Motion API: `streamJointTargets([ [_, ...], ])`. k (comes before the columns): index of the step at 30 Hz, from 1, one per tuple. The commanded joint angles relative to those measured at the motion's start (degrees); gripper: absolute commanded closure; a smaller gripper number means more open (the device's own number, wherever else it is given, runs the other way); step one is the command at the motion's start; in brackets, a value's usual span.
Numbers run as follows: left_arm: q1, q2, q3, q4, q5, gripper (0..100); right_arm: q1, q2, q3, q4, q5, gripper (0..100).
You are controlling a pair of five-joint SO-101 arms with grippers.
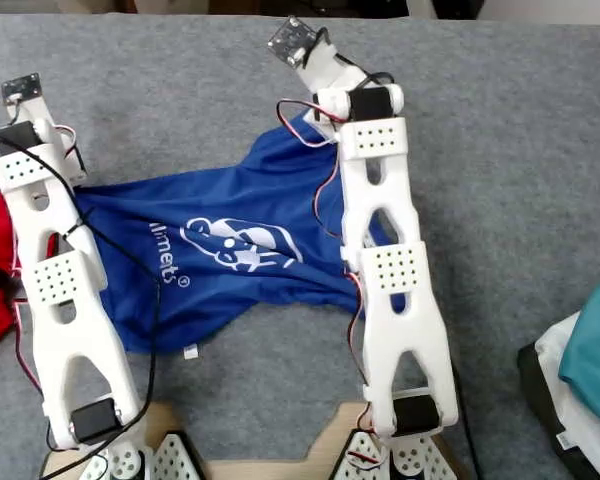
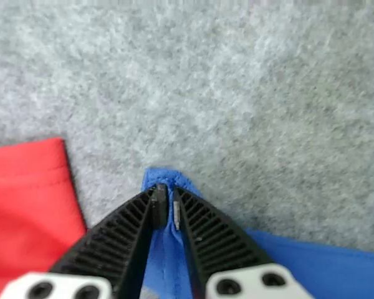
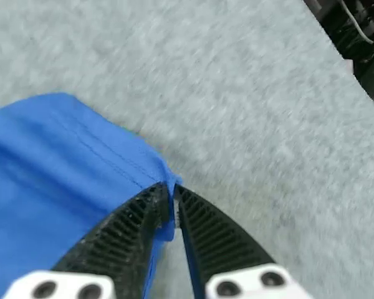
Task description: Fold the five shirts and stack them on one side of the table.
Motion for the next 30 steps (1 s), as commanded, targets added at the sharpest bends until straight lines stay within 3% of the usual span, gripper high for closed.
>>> streamJointTargets([
  [1,3.0,-2.9,-2.2,-0.4,2.6,98,-0.3,-11.7,-3.6,2.8,-1.4,99.4],
  [5,5.9,-12.4,-2.0,1.3,4.3,98,1.7,-21.3,-3.5,4.7,-4.9,99.4],
  [13,15.0,-31.3,-1.9,4.1,8.4,98,5.1,-40.6,-3.4,12.1,-5.1,99.4],
  [19,15.4,-46.0,-1.9,5.8,9.1,98,10.6,-55.7,-3.4,12.8,-4.7,99.4],
  [30,14.8,-70.1,0.0,6.5,7.1,98,18.0,-74.3,-2.8,5.2,-4.7,99.4],
])
